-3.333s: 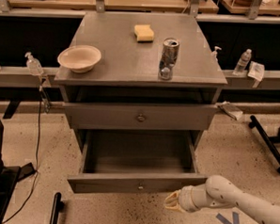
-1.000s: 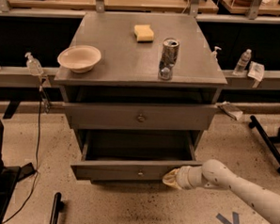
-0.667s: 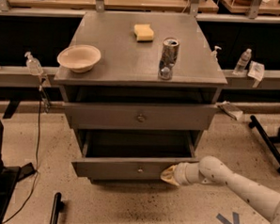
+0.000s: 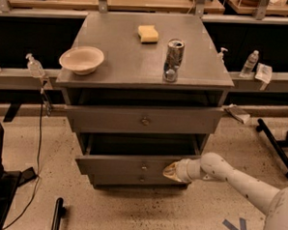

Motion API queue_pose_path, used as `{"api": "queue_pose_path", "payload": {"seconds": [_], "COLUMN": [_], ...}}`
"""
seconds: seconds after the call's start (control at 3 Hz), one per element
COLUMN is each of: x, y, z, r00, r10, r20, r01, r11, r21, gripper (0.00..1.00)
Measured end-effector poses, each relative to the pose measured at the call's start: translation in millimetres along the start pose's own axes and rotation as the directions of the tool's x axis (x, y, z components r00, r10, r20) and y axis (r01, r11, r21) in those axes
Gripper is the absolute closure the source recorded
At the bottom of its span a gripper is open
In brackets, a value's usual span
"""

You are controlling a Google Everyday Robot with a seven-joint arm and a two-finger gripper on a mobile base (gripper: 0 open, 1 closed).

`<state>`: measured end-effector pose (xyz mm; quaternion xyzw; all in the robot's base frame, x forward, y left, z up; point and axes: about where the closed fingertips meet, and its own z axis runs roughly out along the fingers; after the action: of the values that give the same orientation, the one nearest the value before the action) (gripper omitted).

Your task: Close middle drawer

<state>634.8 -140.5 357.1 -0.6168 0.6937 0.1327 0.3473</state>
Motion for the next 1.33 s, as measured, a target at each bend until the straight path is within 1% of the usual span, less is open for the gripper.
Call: {"api": "queue_pose_path", "payload": {"seconds": [0.33, 0.67, 1.0, 1.33], "x": [0.6, -5.4, -22.5, -25.8], "y": [1.3, -20.0, -39.3, -40.6], "z": [-0.9, 8.9, 31.9, 37.1], "r00": [1.000, 1.000, 1.000, 1.000], "r10": [0.000, -0.003, -0.019, -0.024], "r20": [0.000, 0.012, 0.017, 0.013], "r01": [0.000, 0.003, 0.019, 0.025], "r11": [1.0000, 1.0000, 0.9998, 0.9995], "r21": [0.000, 0.003, -0.008, -0.018], "gripper": [1.00, 1.00, 1.00, 1.00]}}
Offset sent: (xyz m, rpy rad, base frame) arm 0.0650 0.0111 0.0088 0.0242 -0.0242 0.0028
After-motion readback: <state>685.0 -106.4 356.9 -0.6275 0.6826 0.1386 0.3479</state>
